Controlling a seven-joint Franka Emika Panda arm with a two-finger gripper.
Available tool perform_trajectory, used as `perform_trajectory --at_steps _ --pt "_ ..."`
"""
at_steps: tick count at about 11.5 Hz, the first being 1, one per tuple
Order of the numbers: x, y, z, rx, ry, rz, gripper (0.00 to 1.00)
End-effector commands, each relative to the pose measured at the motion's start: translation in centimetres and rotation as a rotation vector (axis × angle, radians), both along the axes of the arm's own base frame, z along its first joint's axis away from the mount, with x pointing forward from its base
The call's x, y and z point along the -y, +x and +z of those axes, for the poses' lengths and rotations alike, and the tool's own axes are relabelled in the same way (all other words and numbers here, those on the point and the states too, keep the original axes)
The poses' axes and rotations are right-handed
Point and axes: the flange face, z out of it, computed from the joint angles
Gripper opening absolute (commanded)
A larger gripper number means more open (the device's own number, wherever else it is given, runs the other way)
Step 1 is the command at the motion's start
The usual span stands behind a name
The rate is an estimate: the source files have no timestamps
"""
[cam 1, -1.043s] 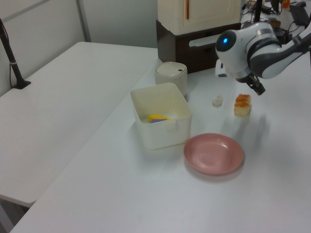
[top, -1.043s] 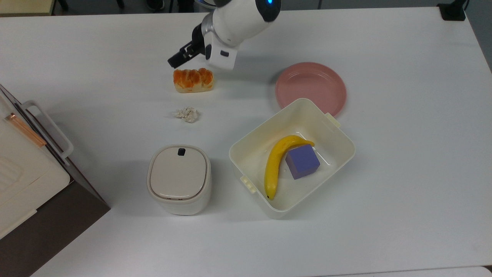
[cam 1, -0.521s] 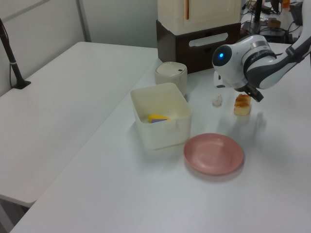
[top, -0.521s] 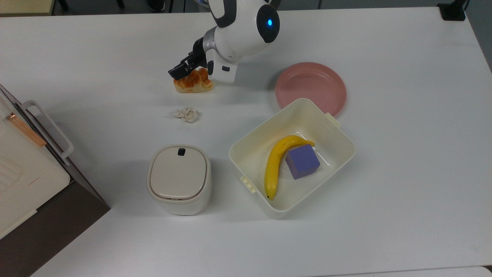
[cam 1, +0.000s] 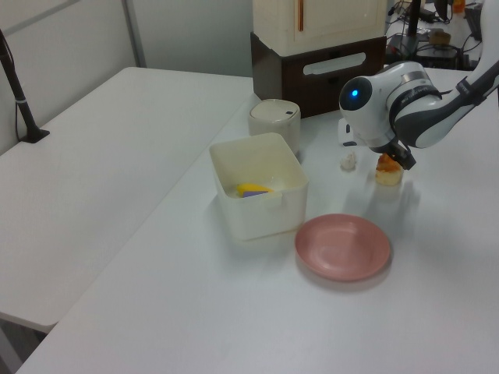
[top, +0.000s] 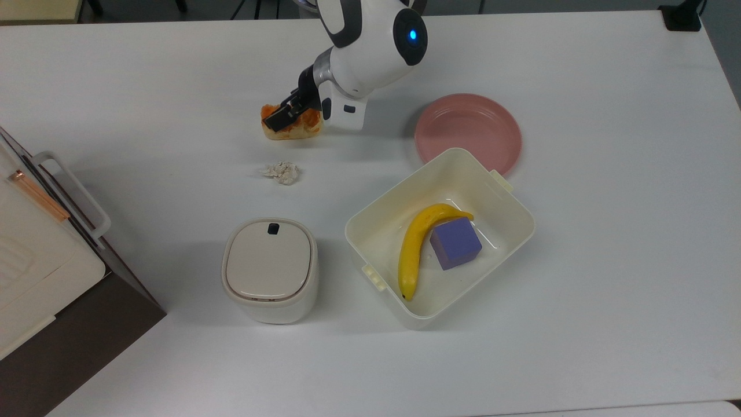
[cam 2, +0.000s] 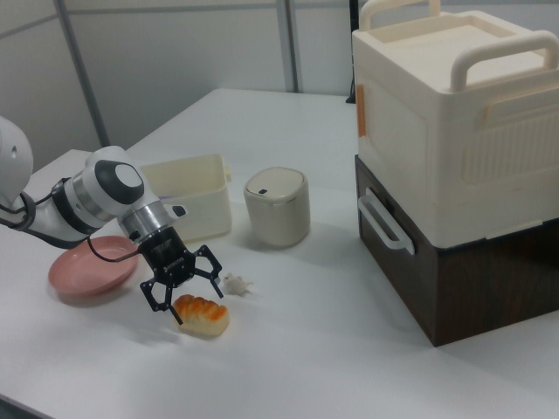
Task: Put the bread on a plate
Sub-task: 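Close the gripper around the bread roll, then lift the bread roll and carry it toward the pink plate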
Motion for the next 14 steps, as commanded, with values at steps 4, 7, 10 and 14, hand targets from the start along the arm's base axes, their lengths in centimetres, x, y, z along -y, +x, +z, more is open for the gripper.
perform_trajectory --at_steps 4,7,10,14 --pt "-0.8 0.1 -1.7 -0.019 -0.007 0.045 0.49" --pt "-0.8 0.3 -1.5 -0.021 -0.018 0.067 0.33" --pt "-2.3 0.0 3.4 0.046 -0.005 0.071 0.19" --pt "-4.4 -1.0 12.4 0.038 0.118 0.015 0.14"
